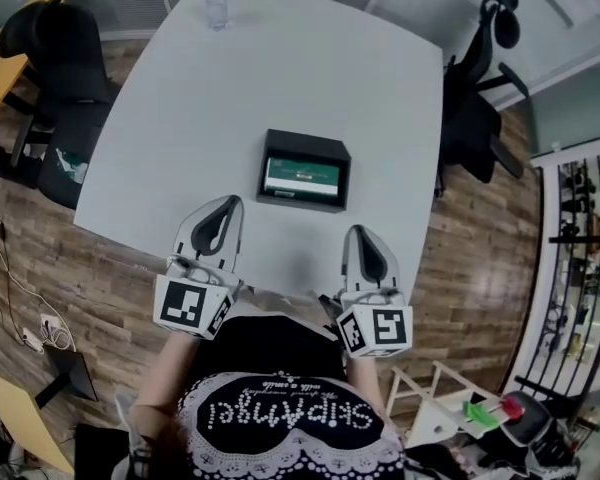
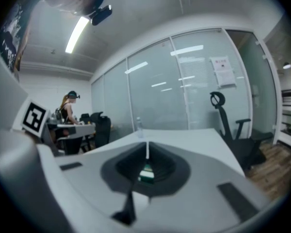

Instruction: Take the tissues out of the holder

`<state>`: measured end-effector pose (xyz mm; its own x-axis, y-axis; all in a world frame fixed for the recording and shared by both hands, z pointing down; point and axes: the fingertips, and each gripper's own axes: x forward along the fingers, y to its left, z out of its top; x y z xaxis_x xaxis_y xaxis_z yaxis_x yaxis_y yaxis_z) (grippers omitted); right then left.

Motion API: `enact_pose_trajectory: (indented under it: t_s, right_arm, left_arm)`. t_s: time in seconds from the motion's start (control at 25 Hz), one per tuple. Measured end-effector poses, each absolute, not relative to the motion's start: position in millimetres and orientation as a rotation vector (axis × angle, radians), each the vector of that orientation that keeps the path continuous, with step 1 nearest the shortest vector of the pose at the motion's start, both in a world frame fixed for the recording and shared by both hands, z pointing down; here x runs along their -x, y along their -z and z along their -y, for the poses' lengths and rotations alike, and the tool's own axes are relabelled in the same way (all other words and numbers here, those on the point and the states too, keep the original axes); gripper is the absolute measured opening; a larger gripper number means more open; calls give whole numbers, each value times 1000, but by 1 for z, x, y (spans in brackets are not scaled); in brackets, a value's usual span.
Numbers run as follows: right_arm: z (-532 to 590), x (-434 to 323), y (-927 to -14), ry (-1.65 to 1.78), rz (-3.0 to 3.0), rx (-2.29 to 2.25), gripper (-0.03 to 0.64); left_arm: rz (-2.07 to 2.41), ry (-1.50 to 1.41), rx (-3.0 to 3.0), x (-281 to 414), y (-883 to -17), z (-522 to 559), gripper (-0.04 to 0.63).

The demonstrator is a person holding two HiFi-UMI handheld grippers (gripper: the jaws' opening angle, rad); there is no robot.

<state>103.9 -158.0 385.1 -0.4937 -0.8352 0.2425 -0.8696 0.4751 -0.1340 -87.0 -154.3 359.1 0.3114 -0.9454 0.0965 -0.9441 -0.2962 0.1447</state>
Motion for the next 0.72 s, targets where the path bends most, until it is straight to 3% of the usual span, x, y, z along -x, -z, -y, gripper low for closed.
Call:
enact_pose_trajectory:
  t_s: [0.72]
  right_arm:
    - [184,-124,-395,-433,2595,-1463,35]
  left_arm:
    - [1812,-46,-2353,74,-360,173,35]
